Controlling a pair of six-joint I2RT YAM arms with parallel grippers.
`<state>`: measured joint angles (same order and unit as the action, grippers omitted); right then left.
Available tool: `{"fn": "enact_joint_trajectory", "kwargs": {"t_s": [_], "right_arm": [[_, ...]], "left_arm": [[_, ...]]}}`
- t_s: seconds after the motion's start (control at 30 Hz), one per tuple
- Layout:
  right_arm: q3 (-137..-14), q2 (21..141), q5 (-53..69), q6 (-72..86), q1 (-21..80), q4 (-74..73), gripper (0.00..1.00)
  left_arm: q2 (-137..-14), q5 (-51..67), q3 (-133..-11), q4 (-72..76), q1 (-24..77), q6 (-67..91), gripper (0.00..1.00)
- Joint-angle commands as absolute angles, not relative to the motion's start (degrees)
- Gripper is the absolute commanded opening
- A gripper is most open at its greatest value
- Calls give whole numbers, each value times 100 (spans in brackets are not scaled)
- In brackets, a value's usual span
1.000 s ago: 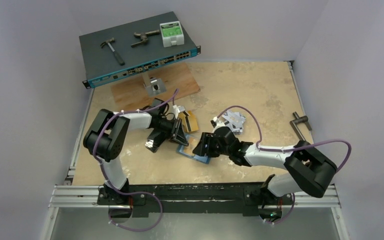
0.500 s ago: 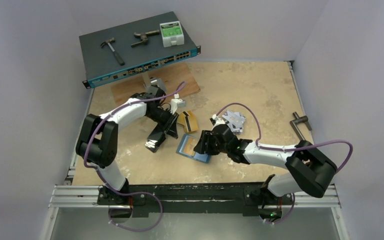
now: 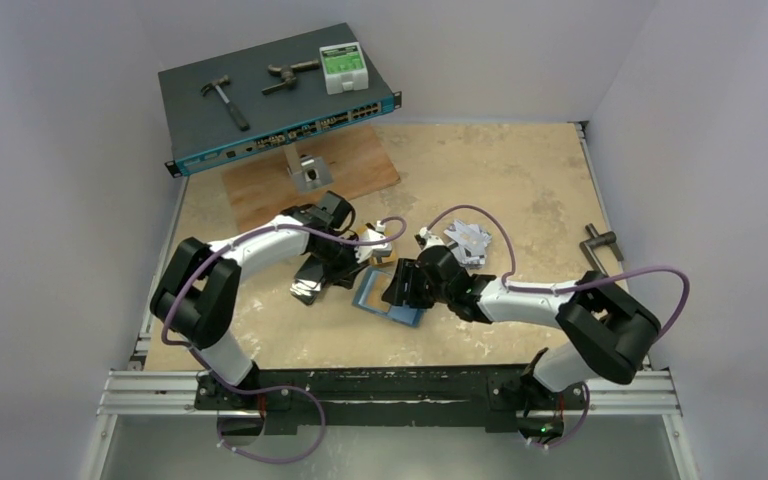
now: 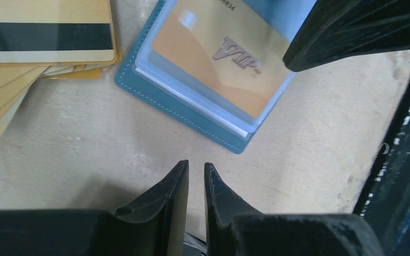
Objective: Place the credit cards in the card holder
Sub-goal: Move the card holder to the center of the board.
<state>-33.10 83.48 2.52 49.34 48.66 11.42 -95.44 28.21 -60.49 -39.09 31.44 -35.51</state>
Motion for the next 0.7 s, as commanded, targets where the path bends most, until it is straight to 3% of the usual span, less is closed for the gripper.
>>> {"fn": "enact_joint_trajectory", "kwargs": {"t_s": [0.0, 0.67], "right_arm": [[-3530, 8426, 307, 5146, 4843, 1286, 52], [-2615, 7349, 9, 5519, 4615, 1266, 51]], "left_arm": [[-9321, 2498, -5903, -3494, 3212, -4047, 16], [-9220, 1711, -5524, -3142, 3955, -4733, 13]]}}
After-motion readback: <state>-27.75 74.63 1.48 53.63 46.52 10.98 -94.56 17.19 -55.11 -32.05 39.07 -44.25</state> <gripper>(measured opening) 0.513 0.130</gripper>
